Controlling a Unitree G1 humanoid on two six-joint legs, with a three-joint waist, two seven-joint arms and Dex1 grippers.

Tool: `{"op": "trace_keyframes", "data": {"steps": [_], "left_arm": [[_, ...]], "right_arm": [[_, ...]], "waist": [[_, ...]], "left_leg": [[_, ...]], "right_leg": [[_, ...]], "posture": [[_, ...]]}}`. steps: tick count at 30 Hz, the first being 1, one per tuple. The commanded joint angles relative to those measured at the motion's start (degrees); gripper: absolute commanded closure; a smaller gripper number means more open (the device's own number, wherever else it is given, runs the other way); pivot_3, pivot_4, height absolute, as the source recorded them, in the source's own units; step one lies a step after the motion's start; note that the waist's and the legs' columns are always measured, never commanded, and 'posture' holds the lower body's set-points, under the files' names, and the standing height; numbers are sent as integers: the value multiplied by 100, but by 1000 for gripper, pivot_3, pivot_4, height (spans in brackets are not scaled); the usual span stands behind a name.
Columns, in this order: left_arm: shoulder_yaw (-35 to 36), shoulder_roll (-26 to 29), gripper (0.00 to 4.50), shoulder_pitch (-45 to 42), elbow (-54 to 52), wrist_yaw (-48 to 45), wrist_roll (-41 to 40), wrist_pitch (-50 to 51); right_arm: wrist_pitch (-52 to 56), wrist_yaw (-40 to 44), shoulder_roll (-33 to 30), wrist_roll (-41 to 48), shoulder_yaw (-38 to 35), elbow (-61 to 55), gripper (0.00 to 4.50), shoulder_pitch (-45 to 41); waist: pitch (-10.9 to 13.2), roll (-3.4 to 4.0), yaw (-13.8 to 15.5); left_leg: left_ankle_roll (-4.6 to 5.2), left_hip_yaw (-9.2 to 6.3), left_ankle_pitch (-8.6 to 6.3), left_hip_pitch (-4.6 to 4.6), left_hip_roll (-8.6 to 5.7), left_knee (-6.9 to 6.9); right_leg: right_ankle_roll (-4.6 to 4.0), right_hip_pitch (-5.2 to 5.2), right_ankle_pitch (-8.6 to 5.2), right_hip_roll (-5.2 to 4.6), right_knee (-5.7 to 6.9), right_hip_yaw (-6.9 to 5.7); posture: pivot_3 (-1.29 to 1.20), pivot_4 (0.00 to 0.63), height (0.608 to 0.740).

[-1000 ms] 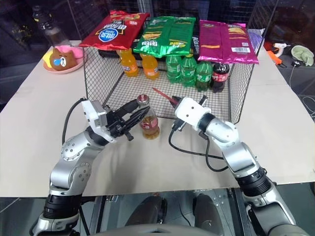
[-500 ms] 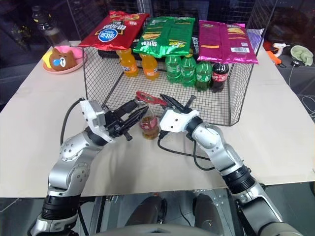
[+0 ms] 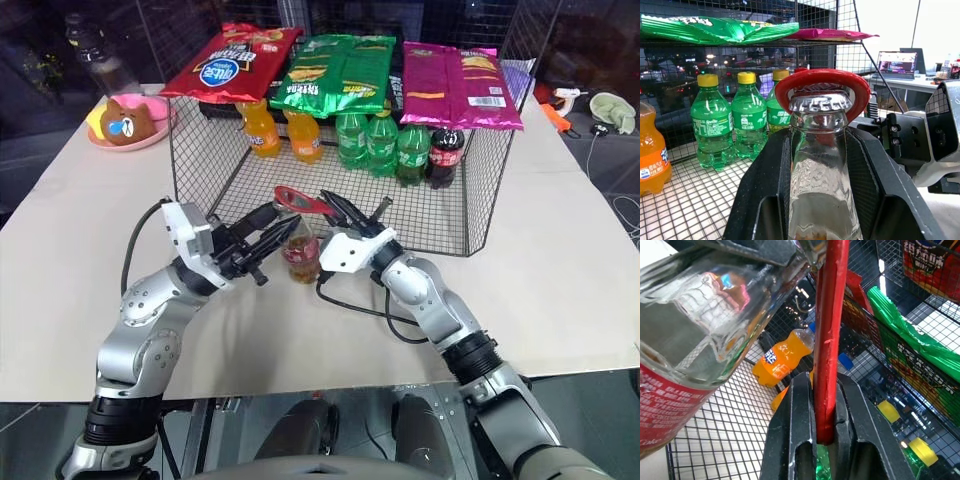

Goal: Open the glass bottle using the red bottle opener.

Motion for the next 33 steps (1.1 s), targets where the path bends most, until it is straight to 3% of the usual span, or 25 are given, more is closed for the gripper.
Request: {"op": "trace_keyframes", "data": {"steps": [1,14,20,33], "left_arm": [[-133,15,3414,-9,118,0,69,148],[-126,-81,3414,-13,135,7,61,179],[-129,-93,3414,-86,212,-17,94,150],[-156,-113,3414,-105,314,-45,134,87]], "right_arm": [[-297,135,26,-314,411,145,4500,-8],[-234,510,42,-400,536,235,4500,-63],[-458,316,-207,-763,500,305,4500,-305],[-1030,78,-906,-1333,267,553,4500,-1361]], "waist": [[-3,2,0],[-33,26,-3],[-31,27,-2],[-28,27,7]], "left_leg": [[0,0,0,1,0,0],[-1,-1,0,17,1,-1],[0,0,-1,95,0,-24],[0,-2,0,95,1,-25]], "right_leg": [[0,1,0,0,0,0],[0,17,0,2,-1,0],[-3,91,-2,2,-15,0],[-3,90,-2,1,-15,0]], "posture": [[0,150,740],[0,150,740],[0,150,740],[0,150,740]]}}
